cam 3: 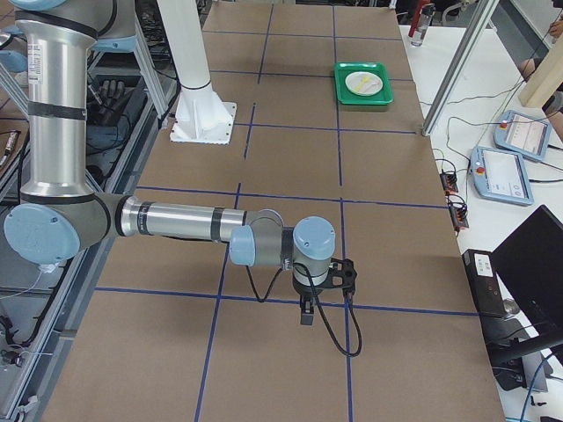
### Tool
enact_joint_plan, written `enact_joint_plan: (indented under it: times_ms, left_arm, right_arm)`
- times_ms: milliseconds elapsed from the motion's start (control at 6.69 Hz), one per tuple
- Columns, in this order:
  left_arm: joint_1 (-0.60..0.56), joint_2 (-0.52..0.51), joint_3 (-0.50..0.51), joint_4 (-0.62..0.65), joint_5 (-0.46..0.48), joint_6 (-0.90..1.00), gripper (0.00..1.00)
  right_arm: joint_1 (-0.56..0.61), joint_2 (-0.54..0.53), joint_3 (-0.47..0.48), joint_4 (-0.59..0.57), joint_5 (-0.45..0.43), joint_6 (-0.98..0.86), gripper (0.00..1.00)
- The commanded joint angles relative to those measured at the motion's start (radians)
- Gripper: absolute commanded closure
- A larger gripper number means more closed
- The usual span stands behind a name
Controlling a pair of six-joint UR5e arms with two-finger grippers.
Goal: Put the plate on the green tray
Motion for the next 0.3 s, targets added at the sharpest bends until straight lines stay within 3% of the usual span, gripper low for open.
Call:
enact_joint_plan:
  times_ms: [0, 149]
  left_arm:
    - [0.000, 0.001, 0.001, 0.000, 0.000, 0.000, 0.00]
    - [0.000, 0.001, 0.001, 0.000, 0.000, 0.000, 0.00]
  right_arm:
    - [0.000, 0.000, 0.000, 0.000, 0.000, 0.000, 0.00]
    - [0.000, 0.000, 0.000, 0.000, 0.000, 0.000, 0.00]
